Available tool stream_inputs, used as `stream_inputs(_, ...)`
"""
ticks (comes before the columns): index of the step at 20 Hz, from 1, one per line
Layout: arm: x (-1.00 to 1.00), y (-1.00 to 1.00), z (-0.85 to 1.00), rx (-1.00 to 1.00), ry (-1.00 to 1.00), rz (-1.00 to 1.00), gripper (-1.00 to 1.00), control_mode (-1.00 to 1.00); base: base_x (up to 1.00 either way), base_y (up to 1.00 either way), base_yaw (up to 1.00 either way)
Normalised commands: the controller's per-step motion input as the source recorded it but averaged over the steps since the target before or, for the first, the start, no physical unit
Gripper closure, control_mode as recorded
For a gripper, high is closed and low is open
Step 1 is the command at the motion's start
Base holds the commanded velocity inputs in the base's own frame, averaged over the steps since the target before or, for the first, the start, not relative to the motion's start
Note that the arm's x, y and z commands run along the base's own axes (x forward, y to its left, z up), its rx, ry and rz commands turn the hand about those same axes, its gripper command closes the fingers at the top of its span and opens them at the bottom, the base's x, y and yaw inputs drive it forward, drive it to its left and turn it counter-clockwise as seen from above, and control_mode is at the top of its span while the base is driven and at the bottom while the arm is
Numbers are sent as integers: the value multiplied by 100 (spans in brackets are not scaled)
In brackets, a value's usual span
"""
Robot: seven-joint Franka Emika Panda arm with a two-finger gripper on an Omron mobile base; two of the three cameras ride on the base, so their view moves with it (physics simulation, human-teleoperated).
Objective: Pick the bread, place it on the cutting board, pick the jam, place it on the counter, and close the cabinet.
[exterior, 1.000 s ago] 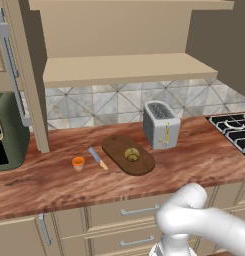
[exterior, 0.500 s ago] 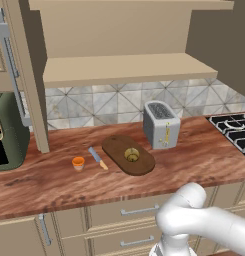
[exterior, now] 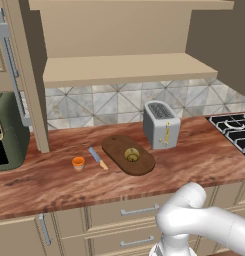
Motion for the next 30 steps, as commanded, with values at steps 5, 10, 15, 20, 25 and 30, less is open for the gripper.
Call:
stream_inputs(5,0,19,0,0,0,0,-100,-100,0,0,0)
stream_inputs(10,0,19,0,0,0,0,-100,-100,0,0,0)
stream_inputs(15,0,16,0,0,0,0,-100,-100,0,0,0)
stream_inputs(20,0,20,0,0,0,0,-100,-100,0,0,0)
stream_inputs(25,0,31,0,0,2,0,-100,-100,0,0,0)
stream_inputs(30,0,39,0,0,3,0,-100,-100,0,0,0)
